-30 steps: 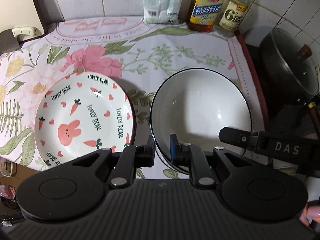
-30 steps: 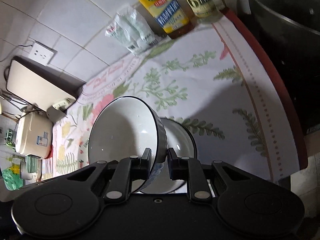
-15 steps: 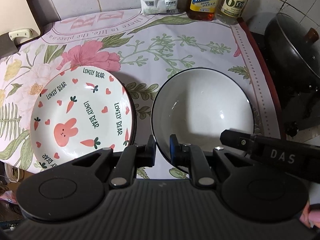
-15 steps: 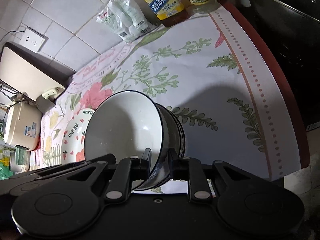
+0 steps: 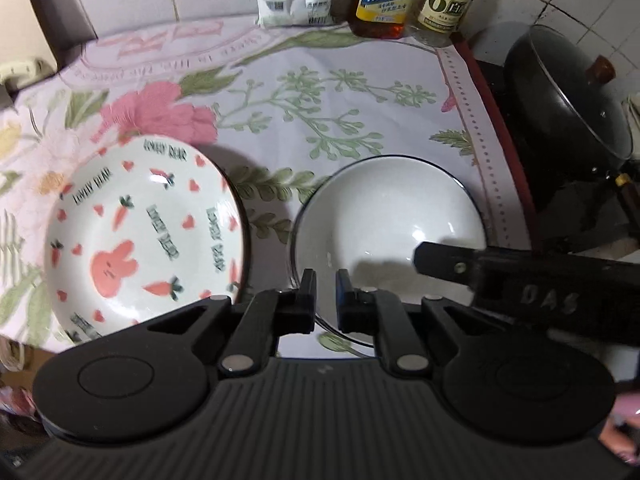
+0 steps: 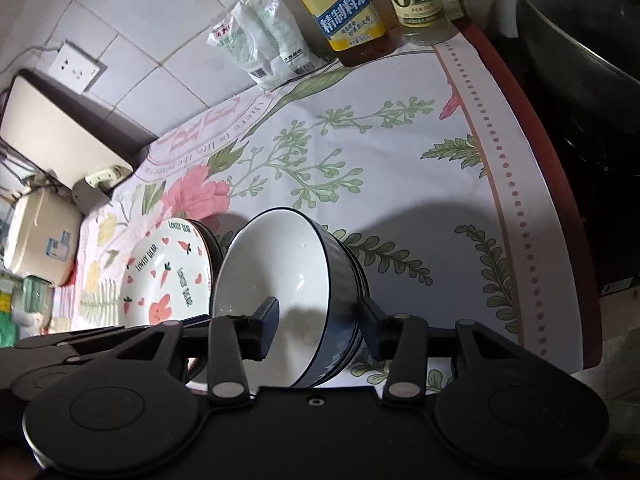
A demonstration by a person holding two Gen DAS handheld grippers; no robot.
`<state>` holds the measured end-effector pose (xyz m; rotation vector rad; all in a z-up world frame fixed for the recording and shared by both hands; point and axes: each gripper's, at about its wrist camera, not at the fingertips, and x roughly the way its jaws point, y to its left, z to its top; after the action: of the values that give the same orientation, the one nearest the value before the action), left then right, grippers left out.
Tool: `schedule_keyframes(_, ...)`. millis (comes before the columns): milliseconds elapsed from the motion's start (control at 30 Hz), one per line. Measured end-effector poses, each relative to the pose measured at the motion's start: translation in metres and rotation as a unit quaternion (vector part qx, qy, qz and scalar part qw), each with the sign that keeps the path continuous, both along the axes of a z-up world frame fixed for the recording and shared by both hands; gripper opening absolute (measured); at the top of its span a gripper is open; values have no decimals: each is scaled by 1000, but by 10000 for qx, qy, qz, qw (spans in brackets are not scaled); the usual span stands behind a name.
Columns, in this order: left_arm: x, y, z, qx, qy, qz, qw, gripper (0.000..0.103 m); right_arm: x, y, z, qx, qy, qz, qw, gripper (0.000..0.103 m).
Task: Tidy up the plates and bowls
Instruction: 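Carry the white bowl over the nested bowls and lower it inside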
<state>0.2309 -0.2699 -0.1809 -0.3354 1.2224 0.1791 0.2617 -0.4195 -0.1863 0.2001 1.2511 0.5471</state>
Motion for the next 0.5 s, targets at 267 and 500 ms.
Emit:
schedule_keyframes(267,-14,0,8,-118,-205,211,9995,12,-11,-7,17,-91,-563,414,9975,50)
schedule_keyframes(500,-41,-8,25,-272,-608,588,9960,13,-32,-37,38,192,-1122,831,9900,51)
